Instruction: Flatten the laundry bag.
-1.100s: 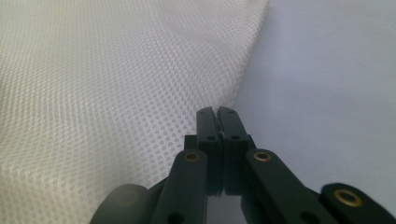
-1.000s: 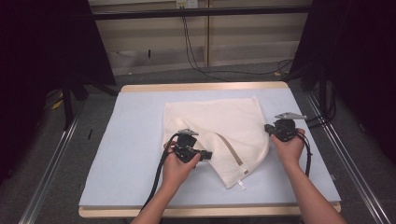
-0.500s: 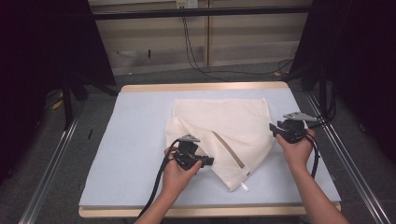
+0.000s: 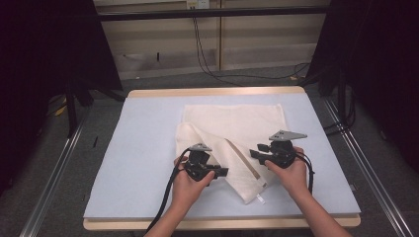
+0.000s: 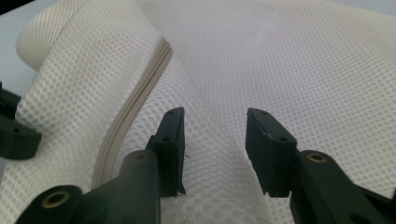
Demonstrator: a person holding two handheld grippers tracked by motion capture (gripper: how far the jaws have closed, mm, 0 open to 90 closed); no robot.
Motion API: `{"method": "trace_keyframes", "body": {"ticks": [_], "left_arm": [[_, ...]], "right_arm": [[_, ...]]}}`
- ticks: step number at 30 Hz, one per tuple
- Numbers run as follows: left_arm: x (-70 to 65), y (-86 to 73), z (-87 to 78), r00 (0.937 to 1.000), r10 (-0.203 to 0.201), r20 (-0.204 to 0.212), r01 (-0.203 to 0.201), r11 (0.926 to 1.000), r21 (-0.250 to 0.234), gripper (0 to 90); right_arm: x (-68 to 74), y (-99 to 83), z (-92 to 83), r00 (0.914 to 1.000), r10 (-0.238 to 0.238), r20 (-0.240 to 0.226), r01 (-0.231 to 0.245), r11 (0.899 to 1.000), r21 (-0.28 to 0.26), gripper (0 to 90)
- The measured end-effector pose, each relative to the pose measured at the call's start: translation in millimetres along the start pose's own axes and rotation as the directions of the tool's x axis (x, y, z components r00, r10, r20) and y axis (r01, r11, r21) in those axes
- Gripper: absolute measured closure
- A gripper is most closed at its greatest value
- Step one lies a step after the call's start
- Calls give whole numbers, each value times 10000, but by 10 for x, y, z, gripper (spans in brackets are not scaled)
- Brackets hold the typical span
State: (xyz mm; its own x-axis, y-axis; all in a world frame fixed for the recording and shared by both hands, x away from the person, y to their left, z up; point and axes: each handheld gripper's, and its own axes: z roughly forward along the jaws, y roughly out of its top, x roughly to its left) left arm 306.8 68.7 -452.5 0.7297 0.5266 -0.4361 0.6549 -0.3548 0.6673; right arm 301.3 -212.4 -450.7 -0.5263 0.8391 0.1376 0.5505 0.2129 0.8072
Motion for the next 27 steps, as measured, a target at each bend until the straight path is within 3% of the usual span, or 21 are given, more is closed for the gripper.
{"method": "trace_keyframes", "body": {"ticks": [4,8,9,12,16,19,22,24,27], "left_arm": [[77,-9,-110,9999,-93,83,91,9997,219,729],[202,-54,-283,9991,-381,-212,381,9993,22,631],[228,-68,-329,9979,-447,-461,442,9990,-115,612],[343,-100,-488,9945,-648,-817,622,9975,-338,614],[538,-133,-692,9819,-1116,-1529,959,9897,-1061,557],[652,-133,-802,9695,-1168,-2155,854,9851,-1496,478],[754,-100,-862,9658,-1511,-2109,1153,9782,-1727,458],[825,-72,-846,9639,-1535,-2174,1166,9779,-1737,444],[933,-30,-802,9561,-1949,-2189,1549,9701,-1871,400]], "right_arm": [[-3,-38,6,9993,-114,-350,119,9999,121,635],[-14,-66,7,9991,-152,-406,160,9997,191,645],[-24,-75,7,9987,-145,-480,157,9996,250,649],[-36,-90,-2,9979,-102,-634,116,9997,225,677],[-45,-113,-43,9972,-61,-748,77,9998,206,689],[-60,-140,-65,9967,3,-812,14,9998,212,692],[-73,-161,-70,9964,8,-851,12,9997,230,693],[-76,-167,-74,9960,5,-897,17,9997,244,694],[-76,-169,-79,9959,0,-902,26,9996,286,694]]}}
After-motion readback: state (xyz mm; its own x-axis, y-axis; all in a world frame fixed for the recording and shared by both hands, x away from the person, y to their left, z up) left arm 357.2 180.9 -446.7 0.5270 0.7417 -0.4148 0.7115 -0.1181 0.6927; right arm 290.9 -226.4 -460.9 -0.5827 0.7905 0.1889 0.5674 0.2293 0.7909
